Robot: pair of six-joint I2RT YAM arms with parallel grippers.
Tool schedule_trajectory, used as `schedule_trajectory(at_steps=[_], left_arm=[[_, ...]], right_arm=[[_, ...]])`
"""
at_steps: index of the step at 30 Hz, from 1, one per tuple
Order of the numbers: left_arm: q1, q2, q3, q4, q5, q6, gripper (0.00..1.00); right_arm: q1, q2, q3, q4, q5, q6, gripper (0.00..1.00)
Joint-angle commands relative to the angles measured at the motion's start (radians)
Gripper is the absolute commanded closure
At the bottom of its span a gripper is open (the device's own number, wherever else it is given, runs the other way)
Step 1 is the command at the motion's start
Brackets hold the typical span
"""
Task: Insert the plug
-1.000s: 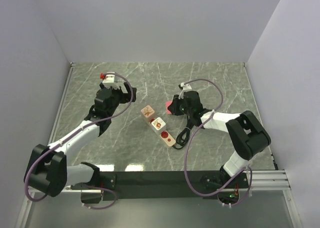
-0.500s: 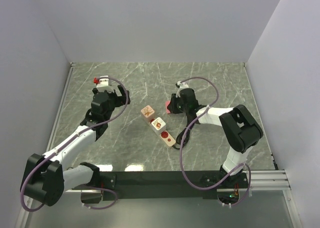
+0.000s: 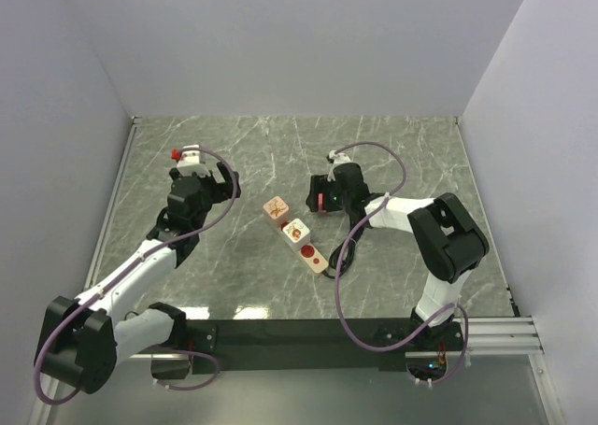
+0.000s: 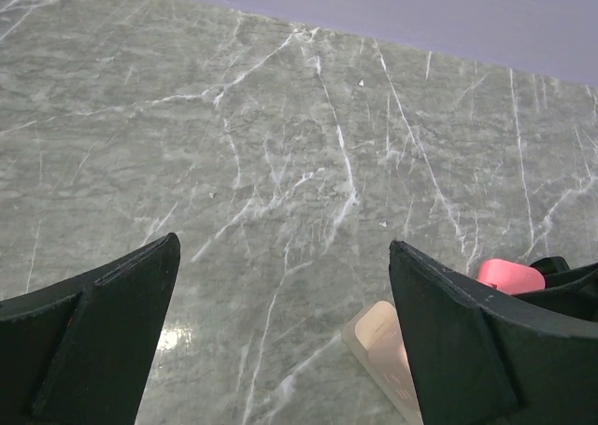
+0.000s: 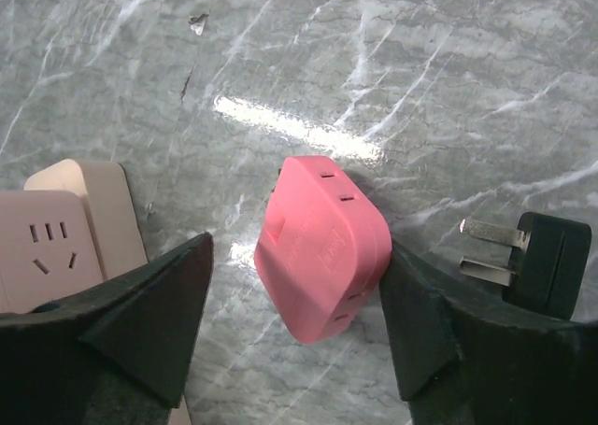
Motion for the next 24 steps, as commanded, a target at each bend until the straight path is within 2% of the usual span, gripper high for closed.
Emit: schedule_trajectory(at_steps=[1, 3, 14, 24], left_arm=[[0.004, -0.037, -0.011, 0.014, -0.012, -0.02, 0.01], [0.004, -0.05, -0.012, 0.005, -0.029, -0.024, 0.0], [0.004, -0.123, -0.028, -0.049, -0.115, -0.08, 0.01], [0.004, -0.146, -0.02, -0.079, -0.171, -0.104, 0.01]], right_arm=[[-0.008, -0.04, 0.021, 0.015, 0.034, -0.021, 0.18], [-0.005, -0.062, 0.015, 0.005, 0.06, -0.032, 0.11], [-0.008, -0.284, -0.063, -0.014, 0.235, -0.076, 0.07], [-0.066, -0.62, -0.26, 0.064, 0.372, -0.076, 0.05]])
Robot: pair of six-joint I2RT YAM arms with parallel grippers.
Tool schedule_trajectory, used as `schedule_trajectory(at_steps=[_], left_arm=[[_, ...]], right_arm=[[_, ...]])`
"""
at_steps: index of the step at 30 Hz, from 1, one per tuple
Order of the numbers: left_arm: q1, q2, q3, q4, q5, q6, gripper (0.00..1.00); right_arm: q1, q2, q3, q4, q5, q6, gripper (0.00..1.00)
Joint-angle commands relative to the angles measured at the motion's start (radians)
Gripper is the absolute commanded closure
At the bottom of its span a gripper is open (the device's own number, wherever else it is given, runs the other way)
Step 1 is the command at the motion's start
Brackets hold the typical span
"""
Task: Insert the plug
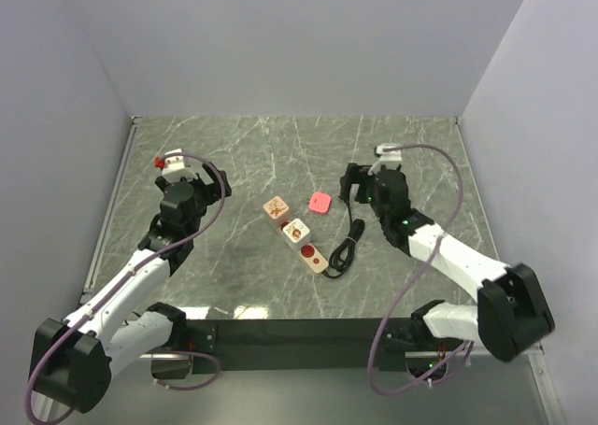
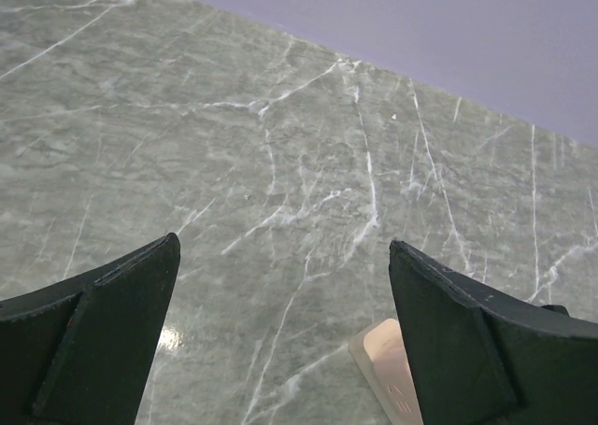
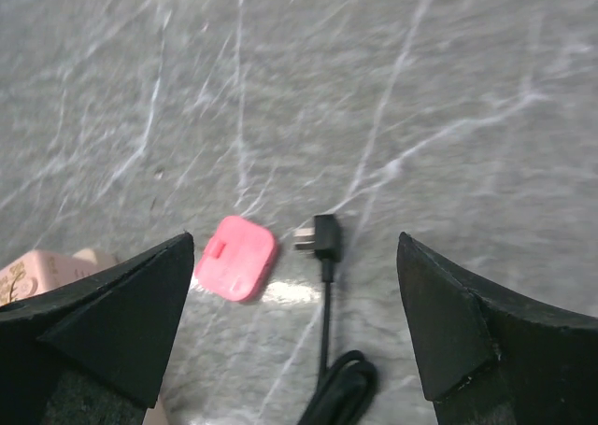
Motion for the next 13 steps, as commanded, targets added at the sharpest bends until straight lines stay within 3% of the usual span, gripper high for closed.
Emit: schedule_trajectory(at_steps=[1, 13], left_arm=[[0.004, -0.033, -0.002, 0.004, -0.041, -0.02, 0.0], [0.004, -0.133, -0.053, 0.043, -0.049, -0.003, 0.0]], right_arm=[[-0.04, -0.123, -0.066, 0.079, 0.082, -0.008, 0.05], [-0.094, -0.4, -0.213, 0.097, 0.109, 0.024, 0.04]])
